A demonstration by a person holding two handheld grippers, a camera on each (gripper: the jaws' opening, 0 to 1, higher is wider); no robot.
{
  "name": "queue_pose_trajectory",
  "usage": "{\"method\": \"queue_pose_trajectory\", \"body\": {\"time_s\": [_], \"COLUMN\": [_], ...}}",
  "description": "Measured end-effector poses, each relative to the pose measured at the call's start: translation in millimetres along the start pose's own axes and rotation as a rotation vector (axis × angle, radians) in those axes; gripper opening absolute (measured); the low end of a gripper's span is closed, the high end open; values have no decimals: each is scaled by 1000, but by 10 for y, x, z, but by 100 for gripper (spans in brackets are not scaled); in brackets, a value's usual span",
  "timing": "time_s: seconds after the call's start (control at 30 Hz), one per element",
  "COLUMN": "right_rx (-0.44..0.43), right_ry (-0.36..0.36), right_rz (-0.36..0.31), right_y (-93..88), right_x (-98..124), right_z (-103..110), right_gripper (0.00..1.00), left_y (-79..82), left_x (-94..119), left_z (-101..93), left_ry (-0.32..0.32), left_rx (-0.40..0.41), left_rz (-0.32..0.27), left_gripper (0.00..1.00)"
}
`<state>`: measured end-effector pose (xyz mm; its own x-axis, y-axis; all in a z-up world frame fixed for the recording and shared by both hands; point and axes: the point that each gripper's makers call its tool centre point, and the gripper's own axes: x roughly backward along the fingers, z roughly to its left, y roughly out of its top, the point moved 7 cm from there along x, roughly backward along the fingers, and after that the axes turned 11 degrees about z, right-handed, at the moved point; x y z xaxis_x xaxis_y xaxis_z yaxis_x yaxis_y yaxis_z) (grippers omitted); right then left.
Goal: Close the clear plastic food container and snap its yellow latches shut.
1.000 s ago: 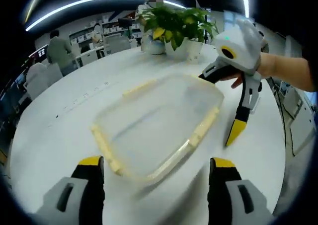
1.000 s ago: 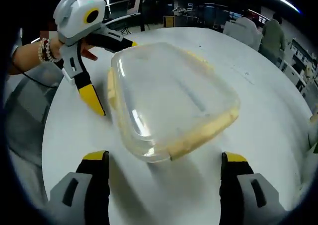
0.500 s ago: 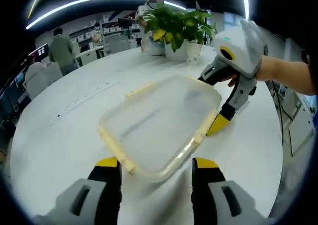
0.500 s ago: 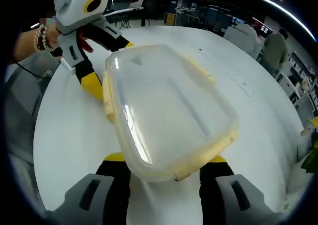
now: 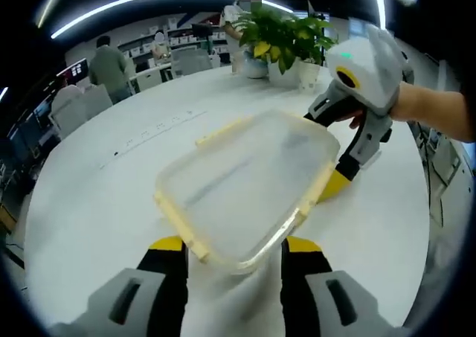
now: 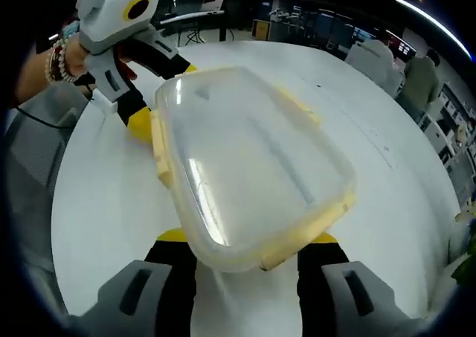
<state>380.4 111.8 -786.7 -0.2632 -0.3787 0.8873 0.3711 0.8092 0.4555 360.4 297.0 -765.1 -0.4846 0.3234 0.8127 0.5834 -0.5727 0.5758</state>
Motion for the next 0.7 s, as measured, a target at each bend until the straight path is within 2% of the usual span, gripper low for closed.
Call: {"method": "queue_pose_trajectory", "body": {"time_s": [0.2, 0.37, 0.4, 0.7], "right_rx": [-3, 25, 35, 7], "right_ry": [14, 7, 3, -4], "right_rz": [-39, -31, -30, -39], "right_y": [258, 390, 444, 554], "right_x": [-124, -212, -242, -312], "right_z": [99, 141, 95, -73], "right_gripper": [50, 50, 49, 49], "left_y": [-123, -168, -157, -25], "left_x": [82, 104, 100, -10], "left_z": [277, 410, 489, 696], "left_ry": [47, 67, 76, 89], "left_rx": [1, 8, -4, -38], "left_rz": [27, 40, 53, 74], "left_gripper": [45, 45, 45, 45]}}
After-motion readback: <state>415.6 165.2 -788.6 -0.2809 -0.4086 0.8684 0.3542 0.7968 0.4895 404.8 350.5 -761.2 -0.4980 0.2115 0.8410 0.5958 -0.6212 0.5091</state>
